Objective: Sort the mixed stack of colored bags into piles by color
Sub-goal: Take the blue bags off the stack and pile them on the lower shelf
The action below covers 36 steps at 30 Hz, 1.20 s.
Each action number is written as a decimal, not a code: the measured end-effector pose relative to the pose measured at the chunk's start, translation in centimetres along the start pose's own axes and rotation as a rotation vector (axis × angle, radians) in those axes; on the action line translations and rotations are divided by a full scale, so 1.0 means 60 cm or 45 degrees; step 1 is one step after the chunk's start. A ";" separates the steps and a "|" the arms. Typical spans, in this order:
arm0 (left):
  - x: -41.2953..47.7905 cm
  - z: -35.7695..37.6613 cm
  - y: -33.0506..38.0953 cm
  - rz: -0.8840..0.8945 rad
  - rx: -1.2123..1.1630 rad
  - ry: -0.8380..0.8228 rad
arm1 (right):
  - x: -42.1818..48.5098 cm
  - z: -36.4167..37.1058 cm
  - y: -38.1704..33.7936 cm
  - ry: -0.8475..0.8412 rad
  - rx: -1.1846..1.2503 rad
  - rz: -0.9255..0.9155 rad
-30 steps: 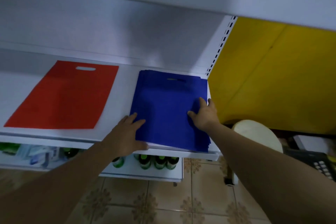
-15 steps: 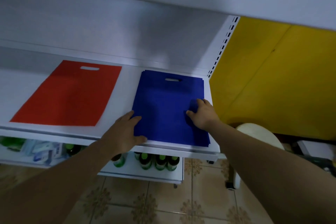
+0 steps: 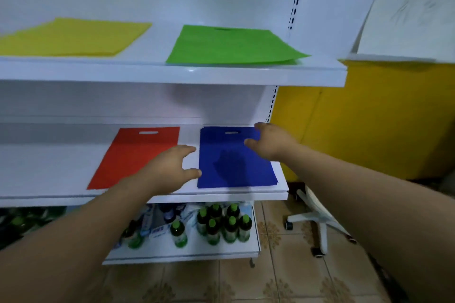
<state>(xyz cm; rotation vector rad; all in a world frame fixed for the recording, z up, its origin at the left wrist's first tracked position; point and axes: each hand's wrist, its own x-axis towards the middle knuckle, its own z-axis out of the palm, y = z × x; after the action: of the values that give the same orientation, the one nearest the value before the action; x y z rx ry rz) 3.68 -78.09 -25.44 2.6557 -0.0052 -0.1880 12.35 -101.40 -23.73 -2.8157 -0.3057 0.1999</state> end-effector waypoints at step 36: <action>-0.308 -0.578 -0.204 -0.306 0.177 0.736 | 0.007 -0.307 -0.699 0.324 0.193 -0.770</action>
<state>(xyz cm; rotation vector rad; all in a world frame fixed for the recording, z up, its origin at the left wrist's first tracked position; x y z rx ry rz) -10.31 -50.63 1.83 2.7428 0.5035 0.5235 8.01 -67.40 6.64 -2.4280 -1.0010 -0.2549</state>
